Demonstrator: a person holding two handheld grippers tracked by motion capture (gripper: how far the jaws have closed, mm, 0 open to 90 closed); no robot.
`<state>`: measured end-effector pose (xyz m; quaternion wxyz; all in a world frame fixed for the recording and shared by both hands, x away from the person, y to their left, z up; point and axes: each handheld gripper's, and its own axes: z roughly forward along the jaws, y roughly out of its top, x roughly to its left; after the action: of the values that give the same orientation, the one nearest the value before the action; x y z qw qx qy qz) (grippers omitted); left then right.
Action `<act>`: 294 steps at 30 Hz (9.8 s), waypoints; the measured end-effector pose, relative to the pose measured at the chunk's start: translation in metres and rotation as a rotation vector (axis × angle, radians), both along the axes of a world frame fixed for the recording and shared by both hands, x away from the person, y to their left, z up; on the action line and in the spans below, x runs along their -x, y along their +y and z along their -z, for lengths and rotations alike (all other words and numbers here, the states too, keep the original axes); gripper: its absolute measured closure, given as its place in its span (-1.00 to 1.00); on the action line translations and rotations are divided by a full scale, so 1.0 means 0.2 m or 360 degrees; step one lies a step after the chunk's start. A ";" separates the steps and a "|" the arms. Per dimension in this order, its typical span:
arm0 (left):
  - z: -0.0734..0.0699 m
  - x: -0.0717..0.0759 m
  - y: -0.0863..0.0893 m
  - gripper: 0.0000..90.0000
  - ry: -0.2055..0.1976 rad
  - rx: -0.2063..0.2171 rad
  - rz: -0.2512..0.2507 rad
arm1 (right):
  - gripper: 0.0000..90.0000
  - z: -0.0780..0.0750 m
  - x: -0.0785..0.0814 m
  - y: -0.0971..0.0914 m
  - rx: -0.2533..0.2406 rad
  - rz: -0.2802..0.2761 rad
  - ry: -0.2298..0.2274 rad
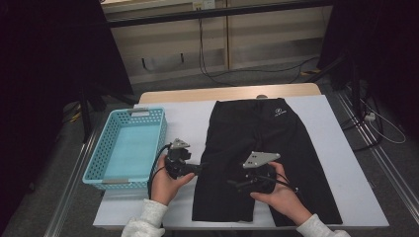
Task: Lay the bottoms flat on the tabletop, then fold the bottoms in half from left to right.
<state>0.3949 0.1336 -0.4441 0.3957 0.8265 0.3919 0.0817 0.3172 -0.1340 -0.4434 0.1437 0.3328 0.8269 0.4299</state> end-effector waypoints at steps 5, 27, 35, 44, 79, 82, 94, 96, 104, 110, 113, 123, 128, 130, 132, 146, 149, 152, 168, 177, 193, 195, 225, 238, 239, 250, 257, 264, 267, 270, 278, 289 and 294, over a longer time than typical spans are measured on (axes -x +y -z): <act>-0.01 -0.01 -0.01 -0.66 -0.0005 0.0020 0.0000 | -0.53 0.00 -0.03 -0.07 0.0001 0.0087 -0.0008; -0.01 0.01 -0.03 -0.77 0.0004 0.0012 0.0097 | -0.69 -0.03 -0.11 -0.20 -0.0076 0.0255 -0.0015; -0.02 0.03 -0.04 -0.77 0.0002 0.0011 0.0081 | -0.70 -0.01 -0.10 -0.22 -0.0064 0.0264 0.0003; -0.01 0.03 -0.04 -0.76 0.0015 -0.0007 0.0093 | -0.70 -0.02 -0.10 -0.22 -0.0074 0.0271 -0.0012; 0.05 0.13 -0.11 0.74 0.0170 -0.0065 0.0059 | -0.71 -0.03 -0.13 -0.19 -0.0076 0.0266 -0.0037; 0.06 0.13 -0.11 0.90 0.0195 -0.0032 0.0064 | -0.72 -0.02 -0.13 -0.19 -0.0065 0.0271 -0.0029; -0.01 0.16 -0.14 0.94 0.0223 0.0056 0.0138 | -0.72 -0.01 -0.19 -0.14 -0.0068 0.0317 -0.0034; -0.02 0.16 -0.15 0.94 0.0205 0.0064 0.0145 | -0.72 0.00 -0.21 -0.13 -0.0065 0.0324 -0.0028; -0.03 0.17 -0.17 0.94 0.0193 0.0089 0.0155 | -0.72 -0.01 -0.30 -0.06 -0.0086 0.0344 -0.0015; -0.04 0.18 -0.18 0.94 0.0158 0.0109 0.0152 | -0.74 -0.01 -0.36 0.03 -0.0095 0.0340 -0.0002; -0.05 0.18 -0.18 0.94 0.0156 0.0122 0.0143 | -0.73 -0.02 -0.39 0.07 -0.0103 0.0325 0.0003; -0.06 0.18 -0.18 0.95 0.0128 0.0124 0.0155 | -0.69 0.01 -0.46 0.19 -0.0156 0.0305 0.0062; -0.06 0.17 -0.18 0.95 0.0125 0.0146 0.0148 | -0.56 0.04 -0.49 0.23 -0.0144 0.0291 0.0090; -0.06 0.18 -0.18 0.95 0.0124 0.0164 0.0140 | -0.49 0.06 -0.51 0.25 -0.0104 0.0287 0.0080; -0.07 0.18 -0.18 0.95 0.0112 0.0174 0.0143 | -0.33 0.08 -0.53 0.26 -0.0081 0.0289 0.0103; -0.10 0.18 -0.19 0.96 0.0111 0.0214 0.0172 | 0.86 0.09 -0.56 0.21 0.0059 0.0279 0.0086; -0.10 0.19 -0.20 0.96 0.0102 0.0220 0.0168 | 0.84 0.08 -0.56 0.19 0.0050 0.0280 0.0096; -0.09 0.18 -0.20 0.96 0.0099 0.0202 0.0175 | 0.53 0.05 -0.55 0.18 -0.0007 0.0306 0.0057; -0.10 0.19 -0.22 0.96 0.0093 0.0193 0.0193 | -0.42 0.10 -0.59 0.30 -0.0058 0.0226 0.0193; -0.10 0.19 -0.23 0.96 0.0098 0.0198 0.0193 | 0.88 0.11 -0.60 0.23 0.0108 0.0315 0.0077; -0.09 0.21 -0.31 0.96 0.0117 0.0242 0.0278 | 0.82 0.00 -0.52 -0.02 0.0006 0.0502 -0.0029; -0.09 0.21 -0.32 0.96 0.0121 0.0247 0.0279 | 0.82 0.00 -0.54 -0.01 0.0027 0.0509 -0.0021; -0.15 0.18 -0.34 0.96 0.0092 0.0380 0.0297 | 0.99 -0.15 -0.74 -0.06 -0.0090 0.0526 -0.0038; -0.33 0.18 -0.69 0.94 0.0034 0.0525 0.0561 | 0.99 -0.32 -0.66 -0.38 -0.0054 0.0626 -0.0121; -0.35 0.18 -0.73 0.91 0.0009 0.0554 0.0591 | 0.99 -0.35 -0.65 -0.44 -0.0049 0.0662 -0.0137; -0.30 0.07 -0.60 -0.53 -0.0170 0.0371 0.0446 | 0.21 -0.37 -0.55 -0.92 0.0043 0.0962 -0.0131; -0.18 0.04 -0.39 -0.65 -0.0129 0.0272 0.0352 | -0.13 -0.17 -0.47 -0.74 0.0119 0.0786 -0.0016; -0.10 0.02 -0.26 -0.68 -0.0136 0.0148 0.0298 | -0.26 -0.07 -0.35 -0.64 0.0107 0.0669 0.0026; -0.08 0.01 -0.22 -0.69 -0.0134 0.0115 0.0270 | -0.32 -0.04 -0.29 -0.62 0.0071 0.0646 0.0021; -0.06 -0.01 -0.18 -0.70 -0.0129 0.0106 0.0233 | -0.32 0.00 -0.24 -0.61 0.0060 0.0634 0.0008; -0.05 -0.03 -0.13 -0.73 -0.0150 0.0072 0.0199 | -0.27 0.03 -0.16 -0.61 0.0097 0.0604 0.0013; 0.01 -0.06 -0.12 -0.75 -0.0140 -0.0020 0.0193 | -0.14 0.05 -0.01 -0.70 0.0102 0.0636 -0.0005; 0.01 -0.08 -0.12 -0.75 -0.0152 -0.0034 0.0199 | -0.06 0.05 0.05 -0.70 0.0114 0.0617 0.0011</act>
<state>0.4100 0.1090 -0.4463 0.4095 0.8487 0.3193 0.1002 0.3081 -0.2744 -0.4538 0.2327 0.4820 0.7626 0.3634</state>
